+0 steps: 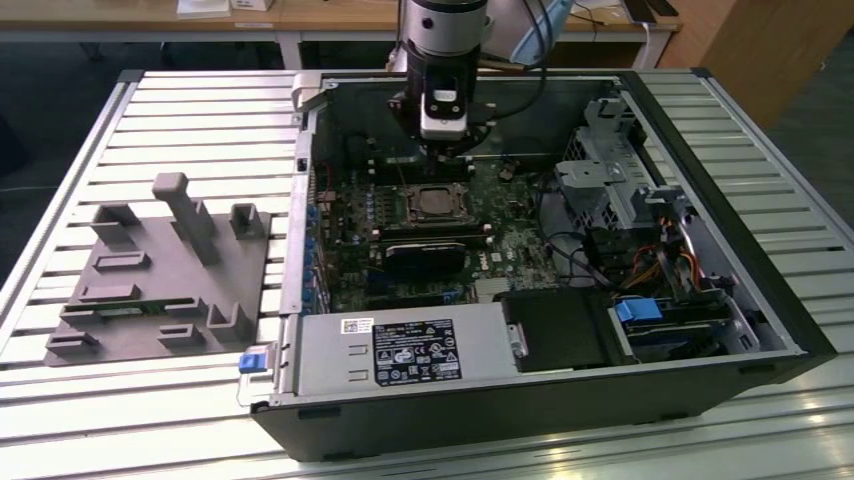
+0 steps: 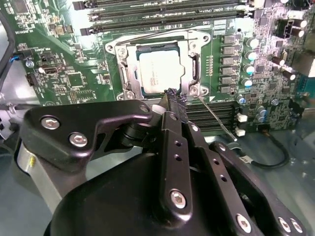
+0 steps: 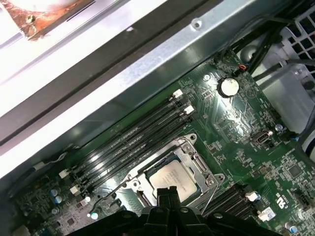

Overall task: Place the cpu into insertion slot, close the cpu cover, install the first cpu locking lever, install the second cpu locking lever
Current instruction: 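Install the first cpu locking lever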

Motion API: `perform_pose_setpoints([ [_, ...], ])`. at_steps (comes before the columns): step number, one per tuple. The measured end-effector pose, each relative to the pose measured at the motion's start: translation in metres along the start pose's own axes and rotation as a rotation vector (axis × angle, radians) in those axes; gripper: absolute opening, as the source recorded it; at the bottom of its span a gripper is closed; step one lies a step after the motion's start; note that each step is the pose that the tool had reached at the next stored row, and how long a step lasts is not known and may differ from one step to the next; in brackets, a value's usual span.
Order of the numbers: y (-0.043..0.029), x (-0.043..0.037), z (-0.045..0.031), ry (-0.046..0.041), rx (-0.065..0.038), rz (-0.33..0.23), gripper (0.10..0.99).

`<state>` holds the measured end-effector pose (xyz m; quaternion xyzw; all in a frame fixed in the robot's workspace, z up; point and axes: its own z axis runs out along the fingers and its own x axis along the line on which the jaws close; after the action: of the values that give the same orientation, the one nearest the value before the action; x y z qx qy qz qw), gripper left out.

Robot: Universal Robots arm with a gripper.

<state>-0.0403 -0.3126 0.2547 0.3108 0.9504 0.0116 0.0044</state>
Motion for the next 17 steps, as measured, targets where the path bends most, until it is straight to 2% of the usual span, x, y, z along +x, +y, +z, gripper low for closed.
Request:
perform_pose_setpoints([
  [17, 0.0000, 0.0000, 0.0000, 0.0031, 0.000, -0.127, 0.106],
])
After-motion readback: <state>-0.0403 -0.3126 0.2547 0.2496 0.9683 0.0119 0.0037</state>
